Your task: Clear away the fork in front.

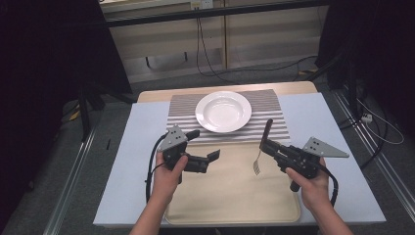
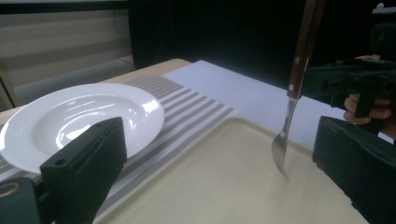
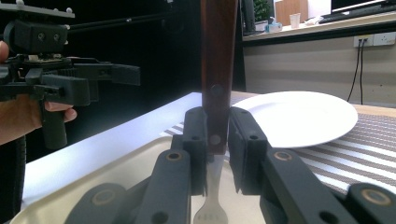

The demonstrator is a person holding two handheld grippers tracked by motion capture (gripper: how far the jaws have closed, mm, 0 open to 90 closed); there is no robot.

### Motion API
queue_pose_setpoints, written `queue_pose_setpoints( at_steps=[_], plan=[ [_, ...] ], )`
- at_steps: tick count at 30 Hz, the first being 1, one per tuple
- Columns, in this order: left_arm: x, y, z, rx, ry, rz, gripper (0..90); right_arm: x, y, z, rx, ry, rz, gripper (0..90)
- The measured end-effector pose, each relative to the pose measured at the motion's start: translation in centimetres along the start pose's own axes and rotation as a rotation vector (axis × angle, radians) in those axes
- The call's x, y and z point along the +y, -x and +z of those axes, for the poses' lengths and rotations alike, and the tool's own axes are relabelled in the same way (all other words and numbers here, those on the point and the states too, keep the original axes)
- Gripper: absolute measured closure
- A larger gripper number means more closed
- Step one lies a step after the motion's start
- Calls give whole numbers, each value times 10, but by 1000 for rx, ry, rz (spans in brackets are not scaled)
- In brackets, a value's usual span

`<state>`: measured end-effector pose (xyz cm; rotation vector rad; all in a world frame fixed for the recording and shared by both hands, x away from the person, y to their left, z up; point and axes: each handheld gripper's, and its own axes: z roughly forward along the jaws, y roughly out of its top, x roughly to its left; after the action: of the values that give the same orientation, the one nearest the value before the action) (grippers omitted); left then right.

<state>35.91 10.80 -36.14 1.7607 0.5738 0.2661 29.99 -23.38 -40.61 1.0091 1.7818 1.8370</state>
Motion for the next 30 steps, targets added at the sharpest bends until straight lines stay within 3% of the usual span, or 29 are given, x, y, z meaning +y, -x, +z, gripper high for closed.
queue_pose_setpoints(
  at_steps=[3, 7, 18, 19, 25, 30],
  plan=[
    [7, 4, 11, -39, 12, -8, 31, -1, -2, 4, 9, -6, -1, 783],
    [15, 9, 25, -56, 8, 0, 38, -2, -4, 7, 14, -9, -5, 783],
    [22, 20, 48, -45, -11, 0, 51, -3, -5, 11, 24, -15, -7, 783],
    [22, 21, 50, -59, -10, -5, 56, -3, -6, 11, 25, -16, -7, 783],
    [24, 30, 58, -93, 21, -32, 148, -4, -9, 15, 33, -19, -10, 783],
    [30, 43, 69, -135, 36, -22, 275, -4, -14, 21, 48, -25, -13, 783]
  ],
)
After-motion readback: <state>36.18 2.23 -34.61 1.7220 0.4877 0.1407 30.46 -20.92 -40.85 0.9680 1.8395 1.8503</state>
